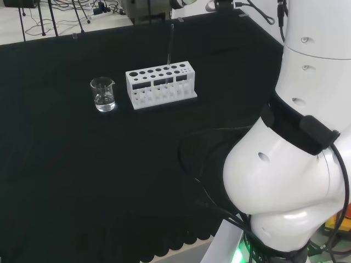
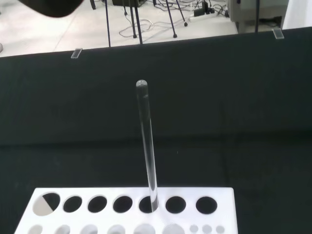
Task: Take the glass rod from the white test tube rack.
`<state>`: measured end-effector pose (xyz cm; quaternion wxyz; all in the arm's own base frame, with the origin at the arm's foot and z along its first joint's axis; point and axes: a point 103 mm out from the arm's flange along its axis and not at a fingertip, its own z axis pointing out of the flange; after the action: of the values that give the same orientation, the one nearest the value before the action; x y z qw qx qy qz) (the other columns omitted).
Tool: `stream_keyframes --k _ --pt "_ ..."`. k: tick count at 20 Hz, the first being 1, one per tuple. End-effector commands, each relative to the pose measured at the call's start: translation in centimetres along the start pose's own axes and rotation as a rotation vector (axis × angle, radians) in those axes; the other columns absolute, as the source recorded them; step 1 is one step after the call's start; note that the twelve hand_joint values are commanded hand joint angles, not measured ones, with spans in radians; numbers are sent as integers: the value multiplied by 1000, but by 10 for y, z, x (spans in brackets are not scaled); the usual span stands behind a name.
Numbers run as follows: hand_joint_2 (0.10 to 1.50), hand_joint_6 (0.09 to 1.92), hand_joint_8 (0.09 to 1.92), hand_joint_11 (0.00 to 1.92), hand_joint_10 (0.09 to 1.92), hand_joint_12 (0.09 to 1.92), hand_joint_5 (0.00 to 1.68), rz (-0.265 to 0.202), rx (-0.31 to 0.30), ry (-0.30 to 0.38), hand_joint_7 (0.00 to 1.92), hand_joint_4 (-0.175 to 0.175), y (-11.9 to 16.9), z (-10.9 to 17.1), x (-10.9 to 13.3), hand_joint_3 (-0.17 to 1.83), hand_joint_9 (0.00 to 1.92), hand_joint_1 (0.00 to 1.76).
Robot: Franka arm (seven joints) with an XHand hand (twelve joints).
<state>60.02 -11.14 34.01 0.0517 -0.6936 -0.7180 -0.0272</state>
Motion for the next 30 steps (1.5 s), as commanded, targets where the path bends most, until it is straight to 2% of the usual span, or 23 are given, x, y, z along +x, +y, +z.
stream_keyframes --k 1,7,9,12,13,14,16,24,26,28,30 --pt "849 629 845 427 718 1339 333 -23 0 -16 710 -175 11 31 4 517 821 689" --pt "806 805 814 607 663 1275 374 -57 -40 6 851 -175 19 55 12 555 961 788" --pt "793 851 801 679 645 1250 415 -30 -29 -29 901 -175 22 63 16 578 1013 811" --pt "781 904 778 808 602 1202 473 -39 -29 -40 979 -175 30 74 26 606 1124 872" --pt "772 914 770 863 580 1182 496 -45 -27 -40 1010 -175 32 78 29 615 1170 896" --pt "761 920 761 922 558 1159 522 -78 -44 -29 1041 -175 29 87 30 625 1215 918" --pt "736 927 745 1052 511 1092 571 -96 -47 -32 1088 -175 30 96 34 653 1295 958" --pt "690 919 653 1517 281 704 716 -125 -32 -23 1254 -175 35 105 34 710 1538 1133" --pt "685 918 646 1577 255 644 745 -131 -32 -16 1273 -175 37 107 32 713 1562 1165" --pt "680 915 710 1599 241 600 774 -136 -37 -13 1255 -175 39 107 31 660 1581 1318" --pt "678 917 739 1599 239 583 793 -137 -33 -8 1245 -175 41 106 29 640 1593 1379"
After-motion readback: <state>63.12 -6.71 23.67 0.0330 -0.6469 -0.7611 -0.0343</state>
